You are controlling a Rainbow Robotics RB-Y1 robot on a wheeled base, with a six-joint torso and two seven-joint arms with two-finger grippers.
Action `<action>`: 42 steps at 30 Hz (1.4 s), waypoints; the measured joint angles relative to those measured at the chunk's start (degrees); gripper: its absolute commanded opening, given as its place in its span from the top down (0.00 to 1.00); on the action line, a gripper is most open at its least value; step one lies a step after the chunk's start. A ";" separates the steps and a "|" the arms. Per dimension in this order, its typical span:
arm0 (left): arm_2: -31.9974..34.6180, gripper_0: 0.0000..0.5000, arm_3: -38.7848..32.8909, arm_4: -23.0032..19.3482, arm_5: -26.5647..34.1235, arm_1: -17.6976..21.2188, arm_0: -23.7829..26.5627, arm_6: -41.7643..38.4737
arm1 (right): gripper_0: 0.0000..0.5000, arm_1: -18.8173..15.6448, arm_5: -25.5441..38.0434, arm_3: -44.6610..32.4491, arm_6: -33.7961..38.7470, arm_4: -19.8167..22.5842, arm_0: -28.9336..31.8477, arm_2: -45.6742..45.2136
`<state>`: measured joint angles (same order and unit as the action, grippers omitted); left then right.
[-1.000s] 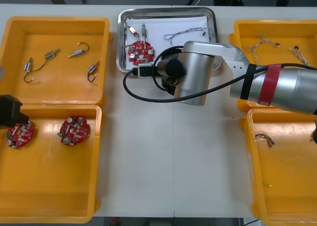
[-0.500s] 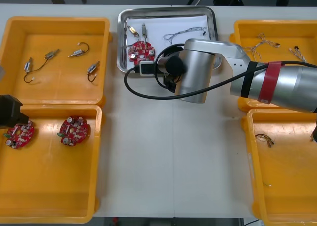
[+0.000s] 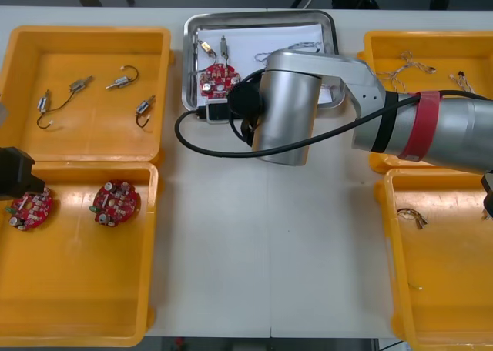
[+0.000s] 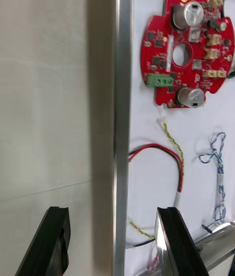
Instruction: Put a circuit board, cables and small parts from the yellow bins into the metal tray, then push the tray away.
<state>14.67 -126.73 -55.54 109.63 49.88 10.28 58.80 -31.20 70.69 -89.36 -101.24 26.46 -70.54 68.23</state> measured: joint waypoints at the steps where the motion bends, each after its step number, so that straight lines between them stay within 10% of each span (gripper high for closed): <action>1: 0.00 0.00 0.00 0.00 0.00 0.00 0.00 0.00 | 0.00 0.00 1.10 -0.98 0.00 1.38 0.00 -0.37; 6: 0.00 0.00 0.00 0.00 0.00 0.00 0.00 0.00 | 0.00 -0.01 6.98 -5.55 0.00 6.66 0.12 -3.36; 30: 0.00 0.00 0.01 0.00 0.00 0.00 0.00 0.00 | 0.00 -0.04 38.50 -33.13 1.88 6.84 18.19 -30.89; 42: 0.00 0.00 0.02 0.00 0.00 0.00 0.02 0.00 | 0.00 -1.30 39.14 -40.18 3.85 12.61 30.35 -54.88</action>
<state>14.67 -126.71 -55.54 109.63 49.88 10.30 58.80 -32.51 109.83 -129.54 -97.39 39.08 -40.19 13.36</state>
